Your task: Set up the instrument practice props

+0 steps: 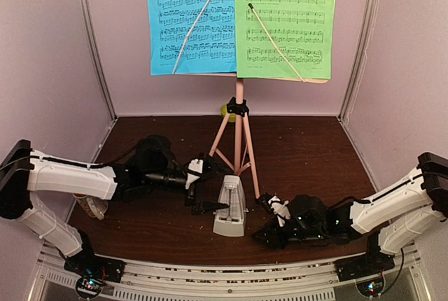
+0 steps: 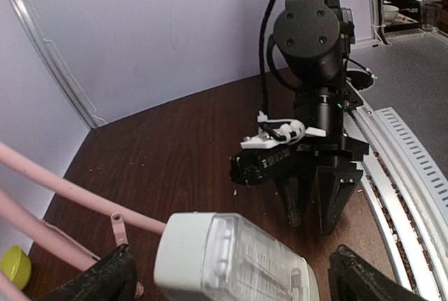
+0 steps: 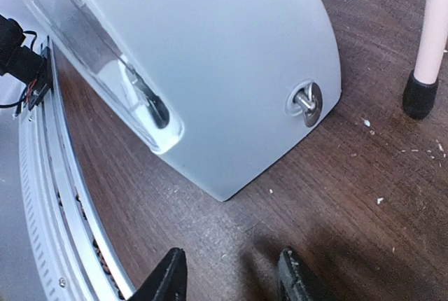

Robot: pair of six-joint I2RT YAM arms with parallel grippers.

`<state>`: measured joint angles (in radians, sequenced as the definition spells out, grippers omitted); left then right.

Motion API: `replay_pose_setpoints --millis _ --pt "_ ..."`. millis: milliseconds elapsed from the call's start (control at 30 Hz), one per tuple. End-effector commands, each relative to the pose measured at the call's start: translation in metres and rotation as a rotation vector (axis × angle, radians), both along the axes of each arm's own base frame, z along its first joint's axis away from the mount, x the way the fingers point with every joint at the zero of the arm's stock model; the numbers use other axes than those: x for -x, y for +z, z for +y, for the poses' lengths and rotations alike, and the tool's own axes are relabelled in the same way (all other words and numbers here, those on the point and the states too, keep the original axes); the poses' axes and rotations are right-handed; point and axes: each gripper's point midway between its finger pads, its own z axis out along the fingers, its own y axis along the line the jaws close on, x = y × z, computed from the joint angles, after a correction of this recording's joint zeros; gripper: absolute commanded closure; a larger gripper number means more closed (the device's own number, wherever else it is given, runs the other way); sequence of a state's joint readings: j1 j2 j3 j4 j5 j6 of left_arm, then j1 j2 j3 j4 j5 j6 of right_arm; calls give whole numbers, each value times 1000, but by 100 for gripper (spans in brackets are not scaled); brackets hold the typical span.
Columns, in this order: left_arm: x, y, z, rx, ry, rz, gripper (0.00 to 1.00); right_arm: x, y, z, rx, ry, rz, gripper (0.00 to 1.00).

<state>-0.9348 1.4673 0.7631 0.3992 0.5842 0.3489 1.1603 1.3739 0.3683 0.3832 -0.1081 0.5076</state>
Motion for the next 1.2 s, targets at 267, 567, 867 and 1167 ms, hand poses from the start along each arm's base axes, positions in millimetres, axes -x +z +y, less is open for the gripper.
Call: replay_pose_setpoints --millis 267,567,867,1167 --pt "-55 22 92 184 683 289 2 -26 16 43 -52 -62 -98 69" --pt "-49 20 127 238 808 416 2 -21 28 81 -160 -67 -108 74" --pt "-16 0 102 124 666 410 3 -13 61 108 -313 -54 -125 73" --pt "2 4 59 109 539 371 15 -15 116 61 -288 -102 -169 67"
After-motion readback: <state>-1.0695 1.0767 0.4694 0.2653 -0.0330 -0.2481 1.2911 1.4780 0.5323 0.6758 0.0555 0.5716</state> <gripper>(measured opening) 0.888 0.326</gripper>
